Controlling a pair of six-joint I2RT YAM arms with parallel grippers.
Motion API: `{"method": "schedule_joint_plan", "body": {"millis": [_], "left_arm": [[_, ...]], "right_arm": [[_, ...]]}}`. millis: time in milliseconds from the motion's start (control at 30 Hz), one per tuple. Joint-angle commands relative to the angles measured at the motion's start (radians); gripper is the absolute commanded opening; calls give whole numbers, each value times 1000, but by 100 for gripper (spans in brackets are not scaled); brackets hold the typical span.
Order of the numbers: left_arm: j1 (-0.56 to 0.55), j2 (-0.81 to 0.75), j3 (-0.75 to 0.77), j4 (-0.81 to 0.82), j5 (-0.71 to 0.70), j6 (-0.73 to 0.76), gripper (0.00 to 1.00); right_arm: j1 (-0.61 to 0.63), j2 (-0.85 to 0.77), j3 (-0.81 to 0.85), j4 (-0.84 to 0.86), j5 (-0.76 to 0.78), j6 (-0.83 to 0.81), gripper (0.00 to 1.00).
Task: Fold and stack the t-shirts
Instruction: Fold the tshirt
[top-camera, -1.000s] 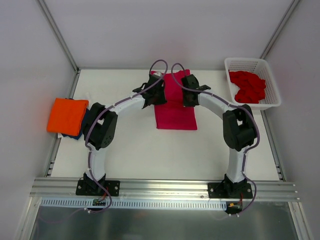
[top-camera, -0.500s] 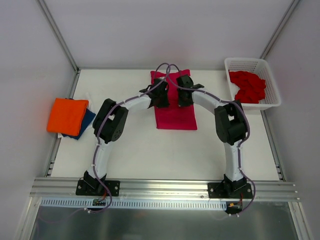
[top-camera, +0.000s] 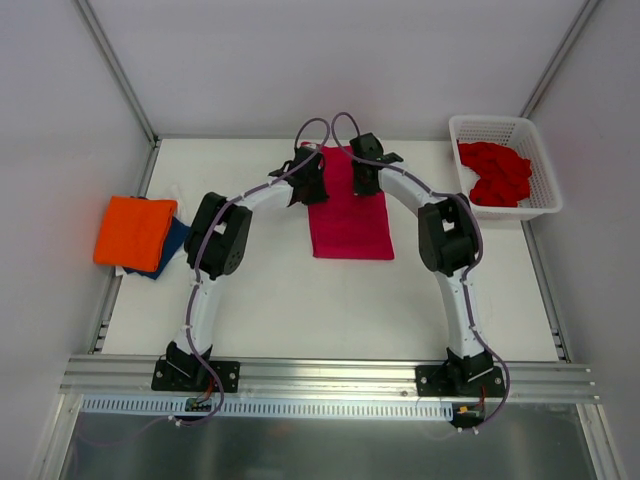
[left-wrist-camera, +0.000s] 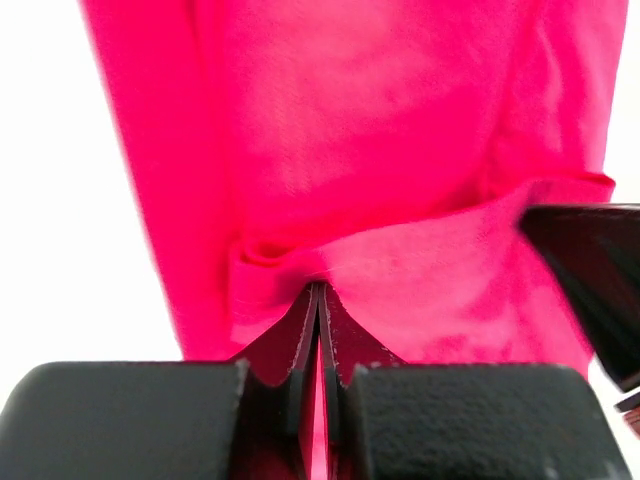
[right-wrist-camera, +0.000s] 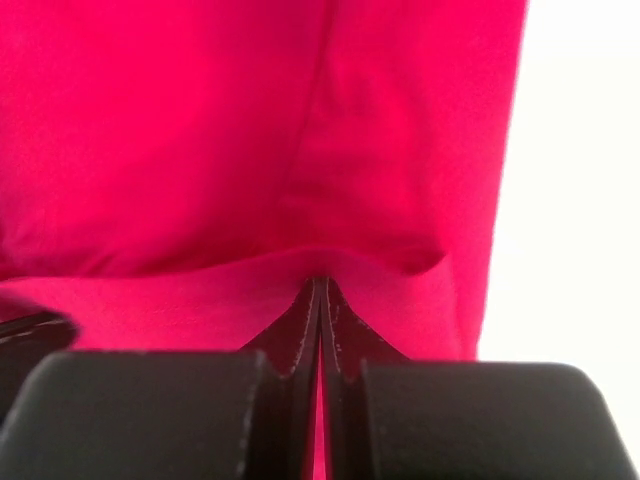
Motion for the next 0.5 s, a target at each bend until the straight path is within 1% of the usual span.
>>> {"method": "schedule_joint_plan", "body": {"millis": [0,167,233,333,367,400,467], "left_arm": [[21,32,45,1,6,36,0],[45,58,62,2,32,26,0],[49,52,54,2,23,24,0],[47,-1,8,1,29,16,0],[44,-47,-30,1,32,13,0],[41,-75,-50,4,23,4,0],[23,-157,-116,4,6,10,0]], "right_arm": [[-33,16,74,-36,14,-22,1],[-53,61,138,-64,23,-26,1],[-56,59,137,-64,41,-35,1],[-56,4,82,-41,42,-42,0],[-55,-25,50,2,37,-42,1],[-55,-95,-29,30,31,-42,1],[-52,-169,-100,88,20,-42,0]]}}
